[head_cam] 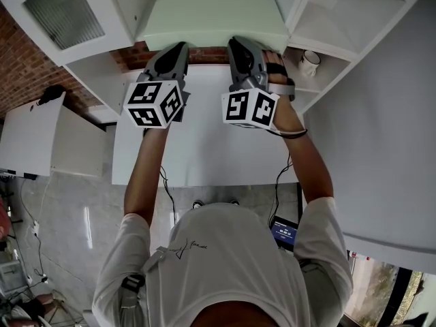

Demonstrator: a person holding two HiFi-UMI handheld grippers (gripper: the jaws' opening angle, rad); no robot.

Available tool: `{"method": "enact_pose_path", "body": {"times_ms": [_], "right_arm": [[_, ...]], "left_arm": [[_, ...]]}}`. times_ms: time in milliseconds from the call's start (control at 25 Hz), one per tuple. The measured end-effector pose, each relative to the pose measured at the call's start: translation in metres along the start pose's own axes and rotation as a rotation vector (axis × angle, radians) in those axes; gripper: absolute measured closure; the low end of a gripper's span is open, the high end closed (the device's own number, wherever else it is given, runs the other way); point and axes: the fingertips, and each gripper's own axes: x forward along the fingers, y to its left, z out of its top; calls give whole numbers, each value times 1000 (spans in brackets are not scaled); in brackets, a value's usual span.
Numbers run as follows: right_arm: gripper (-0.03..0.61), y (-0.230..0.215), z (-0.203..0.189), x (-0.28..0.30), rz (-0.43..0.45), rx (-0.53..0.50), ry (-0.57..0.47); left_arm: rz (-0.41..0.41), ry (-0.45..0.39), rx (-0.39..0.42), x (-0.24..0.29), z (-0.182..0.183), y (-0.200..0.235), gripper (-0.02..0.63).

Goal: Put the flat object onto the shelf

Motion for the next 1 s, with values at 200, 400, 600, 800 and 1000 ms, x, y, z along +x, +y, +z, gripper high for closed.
{"method": "enact_pose_path", "body": {"times_ms": [200, 400, 600, 800, 1000], "right_arm": [[531, 1, -4, 9, -12, 20, 6], [535, -1, -7, 18, -19, 78, 18], [535, -1, -8, 25, -17, 100, 21], [541, -5, -13, 33, -23, 123, 31], [543, -7, -18, 42, -25, 155, 40]], "left_arm": [[21, -1, -15, 9, -1, 4, 600], [34, 1, -10, 19, -2, 10, 600], [40, 8, -22, 25, -4, 16, 600], [53, 17, -16, 33, -9, 20, 600], [61, 26, -9, 40, -13, 24, 600]]}}
